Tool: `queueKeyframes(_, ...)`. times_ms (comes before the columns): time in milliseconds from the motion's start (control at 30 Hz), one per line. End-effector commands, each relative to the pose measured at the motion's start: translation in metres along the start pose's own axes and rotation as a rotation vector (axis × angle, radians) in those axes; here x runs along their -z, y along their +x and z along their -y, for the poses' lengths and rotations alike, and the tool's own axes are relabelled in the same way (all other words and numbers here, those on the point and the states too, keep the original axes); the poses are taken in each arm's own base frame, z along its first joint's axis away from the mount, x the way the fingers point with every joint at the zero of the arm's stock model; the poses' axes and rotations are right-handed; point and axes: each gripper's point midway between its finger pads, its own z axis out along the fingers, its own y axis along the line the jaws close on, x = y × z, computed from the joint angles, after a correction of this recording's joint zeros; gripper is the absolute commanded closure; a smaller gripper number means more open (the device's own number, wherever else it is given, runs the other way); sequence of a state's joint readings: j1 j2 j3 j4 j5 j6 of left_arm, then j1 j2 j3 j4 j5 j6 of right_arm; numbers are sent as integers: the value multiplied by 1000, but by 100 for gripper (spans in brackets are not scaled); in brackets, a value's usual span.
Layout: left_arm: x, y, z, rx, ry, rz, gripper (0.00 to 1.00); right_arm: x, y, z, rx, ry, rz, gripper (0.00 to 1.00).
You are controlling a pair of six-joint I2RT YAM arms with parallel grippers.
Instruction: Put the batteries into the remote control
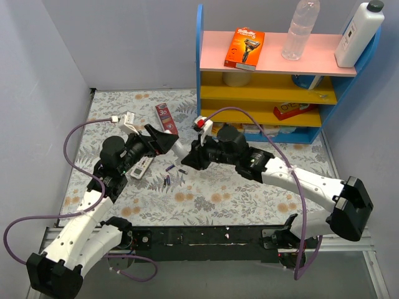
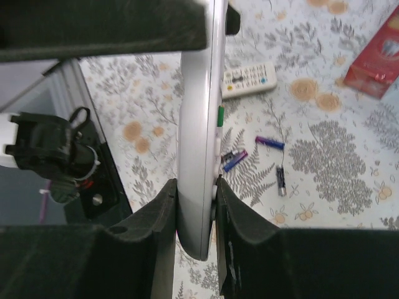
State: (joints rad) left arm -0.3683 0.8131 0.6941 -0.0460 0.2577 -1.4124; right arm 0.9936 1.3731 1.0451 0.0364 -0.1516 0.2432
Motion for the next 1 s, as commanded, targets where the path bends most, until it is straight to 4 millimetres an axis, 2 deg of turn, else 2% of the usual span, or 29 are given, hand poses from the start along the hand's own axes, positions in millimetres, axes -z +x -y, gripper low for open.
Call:
queueKeyframes(0,15,-19,44,-164,212,73,2,41,-61,-33,-62,-230,208,99)
queueKeyframes(67,24,-19,63,-171,320,86,2,55,-65,-38,-77,-318,222,99)
queueKeyframes(133,27,-13,68,-154,376,82,2,68,-68,-44,-102,-391,242,99)
queueKeyframes(167,31,-17,81,-134,442,99,2,74,-70,-47,-108,-412,253,99)
queueKeyframes(200,35,-12,88,-133,495,78,2,80,-75,-50,-124,-438,273,99)
queueKeyframes(233,34,-5,87,-110,520,59,2,83,-72,-50,-135,-459,266,99)
queueKeyframes(267,41,-11,101,-89,588,83,2,87,-72,-52,-140,-473,272,99)
queueKeyframes(333,44,-4,104,-60,646,62,2,93,-74,-53,-158,-503,286,99)
queueKeyframes(367,46,-7,111,-64,691,79,2,96,-76,-53,-159,-510,293,99)
queueKeyframes(600,52,-11,127,12,806,65,2,98,-75,-58,-189,-557,295,99)
queueKeyframes(767,51,-14,130,24,818,67,3,96,-72,-58,-211,-577,290,99)
queueKeyframes(900,49,-15,133,25,833,60,5,91,-72,-59,-225,-595,277,99)
queueKeyframes(967,48,-15,134,29,838,56,10,90,-72,-59,-225,-599,274,99)
